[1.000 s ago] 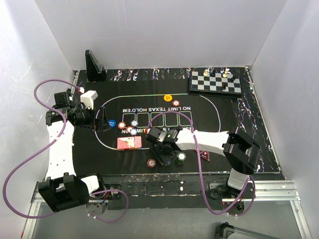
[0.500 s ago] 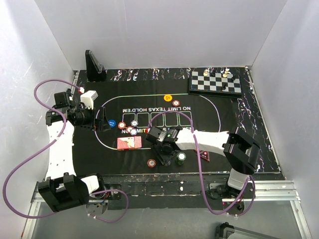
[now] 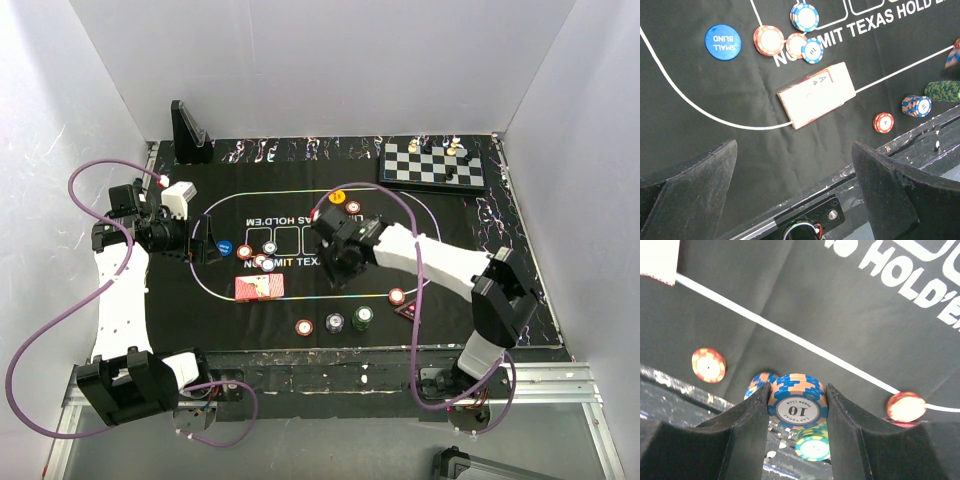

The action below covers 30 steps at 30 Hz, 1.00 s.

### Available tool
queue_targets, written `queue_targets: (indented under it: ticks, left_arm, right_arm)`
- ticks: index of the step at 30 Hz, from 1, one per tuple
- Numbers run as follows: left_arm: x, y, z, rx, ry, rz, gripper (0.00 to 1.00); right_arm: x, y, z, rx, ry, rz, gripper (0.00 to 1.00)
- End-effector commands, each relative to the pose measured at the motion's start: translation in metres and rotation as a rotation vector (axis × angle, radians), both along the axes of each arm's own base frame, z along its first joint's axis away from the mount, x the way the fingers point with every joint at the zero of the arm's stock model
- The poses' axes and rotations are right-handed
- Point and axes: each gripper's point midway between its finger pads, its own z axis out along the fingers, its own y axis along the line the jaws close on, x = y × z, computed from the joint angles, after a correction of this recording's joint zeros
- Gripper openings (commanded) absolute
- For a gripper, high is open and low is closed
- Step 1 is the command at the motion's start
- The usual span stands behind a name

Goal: Distribute texas hold em gaming equipment

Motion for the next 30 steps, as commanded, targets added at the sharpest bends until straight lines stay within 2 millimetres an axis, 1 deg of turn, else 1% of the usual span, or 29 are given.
queue_targets:
  ticks: [1, 2, 3, 5, 6, 7, 12, 15, 19, 20, 22, 23, 27, 30]
  left_arm:
    - [0.005, 0.002, 0.013, 0.013, -0.055, -0.006, 1.0]
    - [0.005, 0.001, 0.012, 0.012, -0.05, -0.008, 1.0]
    - [0.005, 0.001, 0.01, 0.012, -0.046, -0.009, 1.0]
    - [0.005, 0.001, 0.006, 0.008, -0.037, -0.01, 1.0]
    - [0.005, 0.001, 0.005, 0.008, -0.035, -0.012, 1.0]
    - [0.006, 0.002, 0.004, 0.011, -0.034, -0.012, 1.0]
    - [0.007, 0.001, -0.006, 0.001, -0.004, -0.033, 1.0]
    - [0.007, -0.001, -0.009, -0.017, 0.018, -0.051, 1.0]
    - [0.011, 0.0, -0.015, -0.014, 0.019, -0.051, 1.0]
    - [0.011, 0.001, -0.017, -0.013, 0.025, -0.05, 1.0]
    - [0.011, 0.0, -0.02, -0.018, 0.036, -0.066, 1.0]
    - [0.011, -0.001, -0.02, -0.026, 0.043, -0.074, 1.0]
    - [0.014, -0.003, -0.02, -0.04, 0.04, -0.08, 1.0]
    - [0.016, -0.003, -0.018, -0.041, 0.03, -0.084, 1.0]
  right_arm:
    - [0.054, -0.011, 0.038, 0.062, -0.071, -0.072, 0.12]
    - [0.07, -0.016, 0.041, 0.056, -0.086, -0.098, 0.12]
    - [0.085, -0.02, 0.038, 0.039, -0.092, -0.119, 0.12]
    - [0.118, -0.033, 0.039, 0.023, -0.106, -0.188, 0.11]
    - [0.133, -0.036, 0.04, 0.026, -0.109, -0.212, 0.11]
    - [0.154, -0.044, 0.043, 0.032, -0.119, -0.257, 0.11]
    - [0.223, -0.066, 0.032, 0.018, -0.13, -0.375, 0.11]
    - [0.254, -0.077, 0.019, 0.007, -0.125, -0.426, 0.11]
    - [0.285, -0.088, 0.002, 0.007, -0.118, -0.471, 0.11]
    - [0.289, -0.09, -0.004, 0.005, -0.109, -0.478, 0.11]
    - [0.3, -0.093, -0.01, 0.011, -0.107, -0.493, 0.11]
    - [0.303, -0.094, -0.016, 0.004, -0.103, -0.498, 0.11]
    - [0.318, -0.095, -0.024, 0.015, -0.115, -0.523, 0.12]
    - [0.326, -0.095, -0.032, 0.014, -0.115, -0.527, 0.13]
